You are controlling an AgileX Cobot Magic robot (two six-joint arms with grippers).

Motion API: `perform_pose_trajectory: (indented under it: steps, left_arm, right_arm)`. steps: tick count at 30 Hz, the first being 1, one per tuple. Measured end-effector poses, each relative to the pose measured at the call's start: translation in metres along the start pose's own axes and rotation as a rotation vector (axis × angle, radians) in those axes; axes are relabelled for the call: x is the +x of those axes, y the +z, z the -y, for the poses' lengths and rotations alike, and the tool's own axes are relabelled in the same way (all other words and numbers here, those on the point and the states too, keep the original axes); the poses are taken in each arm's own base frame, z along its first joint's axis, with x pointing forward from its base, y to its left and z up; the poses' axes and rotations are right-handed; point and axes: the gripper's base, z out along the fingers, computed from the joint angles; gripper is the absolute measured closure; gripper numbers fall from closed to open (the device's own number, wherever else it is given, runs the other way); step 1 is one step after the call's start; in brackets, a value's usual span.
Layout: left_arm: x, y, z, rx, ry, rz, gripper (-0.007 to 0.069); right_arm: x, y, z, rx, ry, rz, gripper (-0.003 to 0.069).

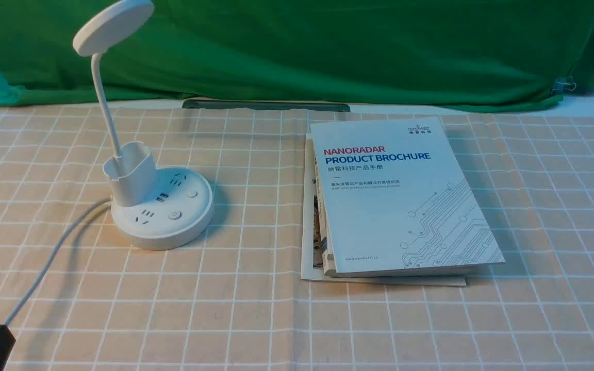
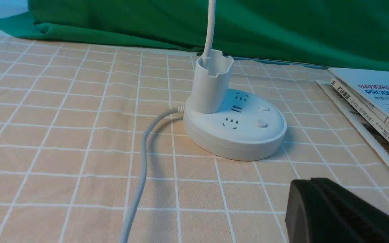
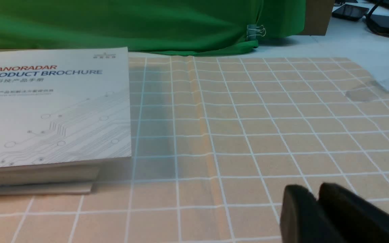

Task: Turn on the table lamp on the light coffee tablecloth with your hand.
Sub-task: 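Press the power button on the lamp base to turn the lamp on with the left gripper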

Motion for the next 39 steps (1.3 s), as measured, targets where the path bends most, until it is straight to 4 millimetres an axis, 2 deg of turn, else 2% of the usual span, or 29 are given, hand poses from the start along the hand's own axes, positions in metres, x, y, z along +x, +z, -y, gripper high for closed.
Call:
perform_pose_trajectory:
  steps: [33, 39]
  left_arm:
    - [-0.0001, 0.0000, -0.0001, -0.001, 0.011, 0.001, 0.0622]
    - [-0.0079, -0.0003, -0.0009, -0.013, 0.058, 0.087, 0.0622]
  right_arm:
    - [0.0000, 0.0000, 0.0000, 0.000, 0.001, 0.000, 0.0443]
    - [0.0000, 0.0000, 0.0000, 0.000, 0.001, 0.000, 0.0440]
